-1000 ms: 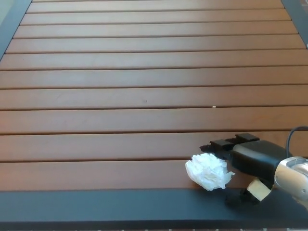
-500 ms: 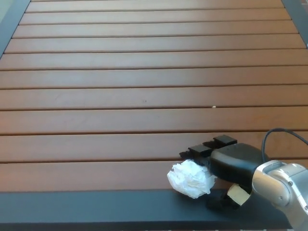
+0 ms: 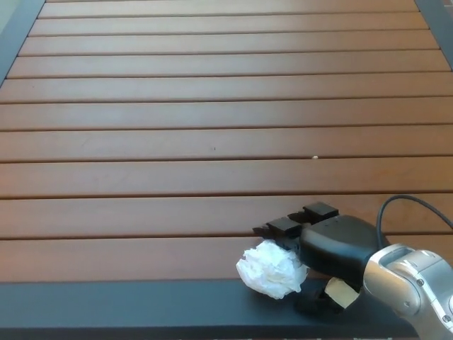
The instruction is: Pick up a piece of paper from the table and walk towards the trash can and throw it into compost
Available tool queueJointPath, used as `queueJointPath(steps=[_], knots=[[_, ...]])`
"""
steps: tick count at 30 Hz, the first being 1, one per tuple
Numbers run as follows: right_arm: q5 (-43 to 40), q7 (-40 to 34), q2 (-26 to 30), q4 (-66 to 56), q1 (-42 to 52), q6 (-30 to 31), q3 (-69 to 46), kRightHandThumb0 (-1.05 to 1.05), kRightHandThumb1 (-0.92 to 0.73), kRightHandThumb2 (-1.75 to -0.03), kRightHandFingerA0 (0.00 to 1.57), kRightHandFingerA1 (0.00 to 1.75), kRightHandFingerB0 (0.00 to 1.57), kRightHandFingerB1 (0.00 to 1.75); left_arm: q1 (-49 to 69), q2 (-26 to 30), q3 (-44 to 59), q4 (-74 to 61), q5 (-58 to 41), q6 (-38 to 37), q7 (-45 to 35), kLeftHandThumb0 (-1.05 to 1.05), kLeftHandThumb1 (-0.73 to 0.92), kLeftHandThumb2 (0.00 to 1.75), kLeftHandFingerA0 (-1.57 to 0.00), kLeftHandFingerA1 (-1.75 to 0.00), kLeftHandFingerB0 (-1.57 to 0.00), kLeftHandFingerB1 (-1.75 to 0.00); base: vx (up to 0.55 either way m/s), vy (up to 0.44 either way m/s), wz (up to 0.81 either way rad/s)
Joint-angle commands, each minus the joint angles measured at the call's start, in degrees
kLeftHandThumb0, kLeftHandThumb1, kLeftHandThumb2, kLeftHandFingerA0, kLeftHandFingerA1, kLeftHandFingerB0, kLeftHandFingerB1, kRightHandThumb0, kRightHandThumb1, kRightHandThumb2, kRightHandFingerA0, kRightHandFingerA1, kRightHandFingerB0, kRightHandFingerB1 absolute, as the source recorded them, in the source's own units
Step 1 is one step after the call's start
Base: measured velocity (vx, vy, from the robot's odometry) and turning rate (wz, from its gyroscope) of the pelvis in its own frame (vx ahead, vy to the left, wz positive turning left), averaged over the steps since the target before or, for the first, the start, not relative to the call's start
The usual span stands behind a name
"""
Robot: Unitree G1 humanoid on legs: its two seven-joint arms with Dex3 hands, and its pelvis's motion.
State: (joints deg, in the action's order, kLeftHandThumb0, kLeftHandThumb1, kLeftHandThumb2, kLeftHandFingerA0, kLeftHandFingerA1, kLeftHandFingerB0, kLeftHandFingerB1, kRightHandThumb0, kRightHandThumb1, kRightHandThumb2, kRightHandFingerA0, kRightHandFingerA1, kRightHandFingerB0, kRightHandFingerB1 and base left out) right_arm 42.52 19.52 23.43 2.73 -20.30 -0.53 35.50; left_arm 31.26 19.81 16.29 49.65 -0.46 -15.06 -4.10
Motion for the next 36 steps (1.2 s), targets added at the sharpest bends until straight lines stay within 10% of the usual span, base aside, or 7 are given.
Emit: queueJointPath(steps=[1, 4, 5, 7, 18, 27, 36], knots=[[2.1, -8.5, 0.1, 1.1, 1.3, -6.2, -0.7, -0.49, -0.59, -0.87, 0.86, 1.05, 0.23, 0.48, -0.8, 0.3, 1.0, 1.9, -1.4, -3.3, -0.5, -0.03, 0.67, 0.85, -0.94, -0.99, -0.86, -0.85, 0.0, 0.0, 0.0], [2.3, -9.6, 0.0, 1.6, 1.4, -7.4, -0.9, -0.49, -0.59, -0.87, 0.86, 1.05, 0.23, 0.48, -1.1, 0.4, 1.0, 2.6, -1.4, -3.6, -0.5, -0.03, 0.67, 0.85, -0.94, -0.99, -0.86, -0.85, 0.0, 0.0, 0.0], [3.1, -12.4, -0.2, 1.3, 1.8, -8.5, -0.8, -0.28, -0.79, -0.77, 0.93, 1.58, 0.87, 0.69, -1.1, 0.5, 0.9, 2.6, -1.2, -4.2, -0.4, -0.03, 0.65, 0.89, -0.94, -1.0, -0.86, -0.85, 0.0, 0.0, 0.0], [4.6, -16.4, -0.5, 1.0, 2.3, -10.2, -0.7, -0.31, -0.78, -0.73, 0.92, 1.64, 0.94, 0.77, -1.0, 0.6, 0.8, 2.5, -1.0, -4.8, -0.3, -0.04, 0.66, 0.86, -0.95, -1.01, -0.86, -0.85, 0.0, 0.0, 0.0], [8.8, -25.4, -3.9, 0.7, 4.8, -8.1, -1.4, -0.23, -0.66, -0.93, 0.84, 1.68, 0.77, 1.53, -1.2, 0.7, 0.7, 2.6, -0.8, -5.2, 0.1, -0.02, 0.56, 1.1, -0.94, -0.98, -0.86, -0.9, 0.0, 0.0, 0.0], [11.3, -26.0, -5.0, -0.3, 7.1, -4.9, -3.1, -0.28, -0.7, -0.91, 1.0, 1.73, 0.85, 1.06, -0.3, 0.6, 1.0, 1.0, -1.1, -4.3, 0.1, -0.01, 0.58, 1.11, -0.96, -0.99, -0.86, -0.91, 0.0, 0.0, 0.0], [7.1, -29.8, -7.8, -1.0, 10.8, -5.6, -7.3, -0.27, -0.6, -1.03, 0.95, 1.75, 0.77, 1.58, -1.6, 0.6, 1.0, 4.3, -1.0, -4.9, 0.4, -0.01, 0.56, 1.11, -1.01, -1.02, -0.89, -0.93, 0.0, 0.0, 0.0]])
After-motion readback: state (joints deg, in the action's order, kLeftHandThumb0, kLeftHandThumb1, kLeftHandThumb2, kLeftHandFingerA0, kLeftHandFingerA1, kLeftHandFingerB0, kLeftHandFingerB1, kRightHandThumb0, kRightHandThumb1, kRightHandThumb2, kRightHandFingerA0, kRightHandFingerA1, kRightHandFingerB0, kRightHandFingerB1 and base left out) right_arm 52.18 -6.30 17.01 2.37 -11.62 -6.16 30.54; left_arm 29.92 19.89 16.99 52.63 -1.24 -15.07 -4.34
